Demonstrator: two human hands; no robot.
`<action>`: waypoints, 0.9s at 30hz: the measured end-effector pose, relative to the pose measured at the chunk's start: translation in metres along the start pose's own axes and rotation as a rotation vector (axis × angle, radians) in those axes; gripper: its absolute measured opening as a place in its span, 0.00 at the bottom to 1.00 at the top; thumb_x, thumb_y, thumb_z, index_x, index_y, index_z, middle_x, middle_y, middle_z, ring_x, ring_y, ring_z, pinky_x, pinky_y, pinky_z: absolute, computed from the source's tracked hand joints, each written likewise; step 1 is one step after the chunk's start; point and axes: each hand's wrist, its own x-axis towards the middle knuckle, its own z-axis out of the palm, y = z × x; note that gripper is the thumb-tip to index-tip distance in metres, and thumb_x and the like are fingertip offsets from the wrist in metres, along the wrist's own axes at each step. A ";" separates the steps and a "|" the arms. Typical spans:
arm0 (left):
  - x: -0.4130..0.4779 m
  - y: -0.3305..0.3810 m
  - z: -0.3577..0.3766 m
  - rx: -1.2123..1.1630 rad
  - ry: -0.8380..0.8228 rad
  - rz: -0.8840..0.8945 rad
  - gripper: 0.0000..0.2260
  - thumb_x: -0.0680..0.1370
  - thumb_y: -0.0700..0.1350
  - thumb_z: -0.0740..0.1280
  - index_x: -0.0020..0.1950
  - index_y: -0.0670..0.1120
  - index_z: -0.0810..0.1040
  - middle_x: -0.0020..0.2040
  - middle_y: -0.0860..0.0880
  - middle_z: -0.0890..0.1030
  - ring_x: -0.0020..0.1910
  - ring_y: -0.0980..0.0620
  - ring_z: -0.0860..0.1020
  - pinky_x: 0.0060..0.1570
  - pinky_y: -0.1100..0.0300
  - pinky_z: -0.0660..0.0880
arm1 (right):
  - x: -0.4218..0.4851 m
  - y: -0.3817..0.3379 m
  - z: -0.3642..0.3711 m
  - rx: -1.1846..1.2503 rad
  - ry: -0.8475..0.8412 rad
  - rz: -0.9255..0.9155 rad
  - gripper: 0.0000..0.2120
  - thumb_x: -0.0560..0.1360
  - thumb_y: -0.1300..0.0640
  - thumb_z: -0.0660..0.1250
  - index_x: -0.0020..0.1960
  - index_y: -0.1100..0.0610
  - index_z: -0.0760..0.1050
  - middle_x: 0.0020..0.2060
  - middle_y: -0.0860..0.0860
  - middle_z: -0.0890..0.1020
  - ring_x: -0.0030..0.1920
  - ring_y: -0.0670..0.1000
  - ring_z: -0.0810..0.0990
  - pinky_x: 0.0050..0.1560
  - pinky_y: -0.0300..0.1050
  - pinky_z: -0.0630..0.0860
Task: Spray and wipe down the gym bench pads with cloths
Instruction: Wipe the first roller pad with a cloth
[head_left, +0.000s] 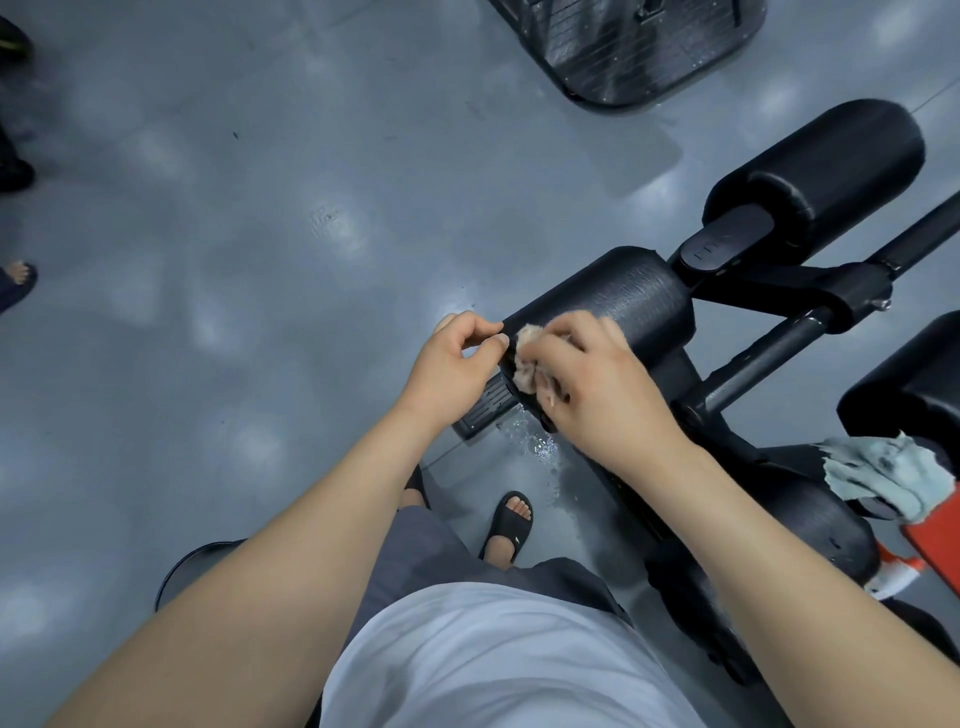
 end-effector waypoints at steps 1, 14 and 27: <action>-0.001 0.001 0.000 -0.004 -0.005 -0.002 0.02 0.80 0.45 0.69 0.51 0.50 0.82 0.53 0.55 0.77 0.47 0.65 0.77 0.56 0.69 0.71 | 0.007 0.003 -0.002 -0.007 0.034 0.036 0.13 0.73 0.61 0.67 0.57 0.51 0.79 0.55 0.48 0.75 0.53 0.56 0.71 0.42 0.55 0.78; 0.000 0.001 -0.002 -0.020 -0.017 -0.005 0.06 0.81 0.44 0.66 0.47 0.52 0.81 0.52 0.57 0.77 0.47 0.61 0.78 0.58 0.62 0.73 | 0.016 0.007 -0.003 -0.053 0.073 0.059 0.12 0.75 0.59 0.68 0.57 0.50 0.79 0.53 0.51 0.74 0.52 0.58 0.72 0.43 0.56 0.78; -0.008 0.008 -0.003 0.011 -0.016 0.033 0.19 0.78 0.31 0.59 0.46 0.56 0.78 0.52 0.56 0.75 0.44 0.56 0.75 0.42 0.69 0.70 | 0.029 0.009 -0.008 -0.175 0.080 0.127 0.11 0.76 0.56 0.65 0.57 0.50 0.78 0.53 0.52 0.73 0.52 0.59 0.72 0.39 0.54 0.78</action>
